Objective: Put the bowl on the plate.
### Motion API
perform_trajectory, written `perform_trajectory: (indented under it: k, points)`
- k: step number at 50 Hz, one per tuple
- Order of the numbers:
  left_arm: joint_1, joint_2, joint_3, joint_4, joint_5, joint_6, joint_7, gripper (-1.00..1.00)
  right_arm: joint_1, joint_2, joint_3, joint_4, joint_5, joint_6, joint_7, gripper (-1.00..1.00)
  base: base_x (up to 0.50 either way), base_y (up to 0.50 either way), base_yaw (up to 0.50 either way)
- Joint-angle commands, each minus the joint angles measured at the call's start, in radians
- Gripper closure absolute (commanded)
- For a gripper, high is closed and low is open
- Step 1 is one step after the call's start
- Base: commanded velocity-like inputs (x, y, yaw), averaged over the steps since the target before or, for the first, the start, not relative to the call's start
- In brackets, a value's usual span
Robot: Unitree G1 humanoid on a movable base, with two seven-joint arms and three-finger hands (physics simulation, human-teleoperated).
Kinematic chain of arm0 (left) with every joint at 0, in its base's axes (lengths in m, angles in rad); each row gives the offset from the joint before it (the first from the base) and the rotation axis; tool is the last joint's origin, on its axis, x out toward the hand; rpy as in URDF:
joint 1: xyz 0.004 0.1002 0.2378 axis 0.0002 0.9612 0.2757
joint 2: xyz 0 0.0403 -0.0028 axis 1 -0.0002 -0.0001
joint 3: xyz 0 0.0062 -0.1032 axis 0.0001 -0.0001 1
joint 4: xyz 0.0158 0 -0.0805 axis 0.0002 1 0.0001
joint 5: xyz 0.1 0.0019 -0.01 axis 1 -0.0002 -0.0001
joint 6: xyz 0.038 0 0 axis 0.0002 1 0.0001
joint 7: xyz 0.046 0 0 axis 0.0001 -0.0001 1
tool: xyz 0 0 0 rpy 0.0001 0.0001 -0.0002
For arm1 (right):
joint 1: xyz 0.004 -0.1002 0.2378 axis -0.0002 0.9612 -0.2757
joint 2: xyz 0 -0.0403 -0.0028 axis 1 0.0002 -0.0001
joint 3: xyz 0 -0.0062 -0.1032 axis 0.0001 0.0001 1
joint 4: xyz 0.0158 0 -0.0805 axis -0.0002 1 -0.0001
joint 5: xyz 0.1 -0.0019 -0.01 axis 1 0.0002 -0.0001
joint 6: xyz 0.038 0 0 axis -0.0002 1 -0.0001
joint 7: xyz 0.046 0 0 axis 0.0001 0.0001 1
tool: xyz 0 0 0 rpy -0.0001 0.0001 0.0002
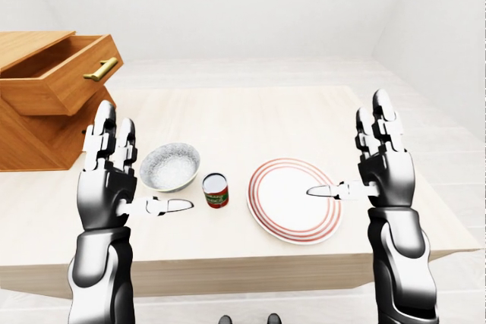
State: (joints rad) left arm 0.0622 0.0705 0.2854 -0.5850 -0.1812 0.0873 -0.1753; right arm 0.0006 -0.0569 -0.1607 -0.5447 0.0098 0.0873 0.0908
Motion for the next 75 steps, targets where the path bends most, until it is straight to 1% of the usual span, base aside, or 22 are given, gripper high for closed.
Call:
perform_trajectory:
  k: [1, 5, 13, 23, 30, 37, 41, 49, 53, 64, 68, 75]
  points:
    - [0.005, -0.002, -0.001, -0.020, 0.010, 0.000, -0.003, -1.00, 0.000, -0.003, -0.004, -0.009, 0.001, 0.000, 0.002, -1.00, 0.00, -0.22, 0.00]
    - [0.011, -0.004, -0.012, -0.011, 0.033, 0.000, -0.006, -1.00, 0.003, -0.002, 0.002, -0.007, -0.010, 0.000, 0.001, -1.00, 0.00, 0.00, 0.00]
    - [0.015, -0.008, -0.004, -0.011, 0.030, 0.000, -0.016, -1.00, 0.005, -0.001, 0.007, 0.006, -0.017, 0.000, 0.006, -1.00, 0.00, -0.05, 0.00]
    - [0.021, -0.008, 0.015, -0.038, 0.018, 0.000, -0.024, -1.00, 0.021, 0.005, 0.008, -0.012, -0.015, 0.000, 0.015, -1.00, 0.01, -0.37, 0.00]
    - [0.022, -0.010, 0.008, -0.019, 0.033, 0.000, -0.028, -1.00, 0.025, 0.007, 0.009, -0.008, -0.016, 0.000, 0.016, -1.00, 0.01, -0.03, 0.00]
    - [0.014, -0.006, 0.024, -0.024, 0.017, 0.000, -0.028, -1.00, 0.005, 0.003, 0.007, 0.021, -0.023, 0.000, 0.007, -1.00, 0.00, 0.00, 0.00]
    - [0.012, -0.007, 0.018, -0.018, 0.022, 0.000, -0.026, -1.00, 0.002, 0.000, 0.013, 0.041, -0.031, 0.000, 0.008, -1.00, 0.00, 0.00, 0.00]
    - [-0.001, -0.001, 0.016, 0.000, 0.024, 0.000, -0.022, -1.00, -0.005, -0.002, 0.005, 0.056, -0.025, 0.000, 0.006, -1.00, 0.30, 0.00, 0.00]
    - [-0.032, 0.010, 0.025, 0.033, 0.021, 0.000, -0.010, -1.00, -0.017, -0.005, 0.000, 0.071, -0.025, 0.000, 0.001, -1.00, 0.00, 0.00, 0.00]
    - [-0.024, 0.014, 0.017, 0.028, 0.020, 0.000, -0.004, -1.00, -0.008, -0.007, 0.004, 0.058, -0.024, 0.000, 0.004, -1.00, 0.00, 0.00, 0.00]
    - [-0.038, 0.017, 0.019, 0.043, 0.020, 0.000, 0.001, -1.00, -0.009, -0.007, 0.008, 0.062, -0.029, 0.000, 0.006, -1.00, 0.00, 0.00, 0.00]
    - [-0.038, 0.021, 0.018, 0.045, 0.018, 0.000, 0.005, -1.00, -0.008, -0.005, 0.007, 0.055, -0.031, 0.000, 0.006, -1.00, 0.32, 0.00, 0.00]
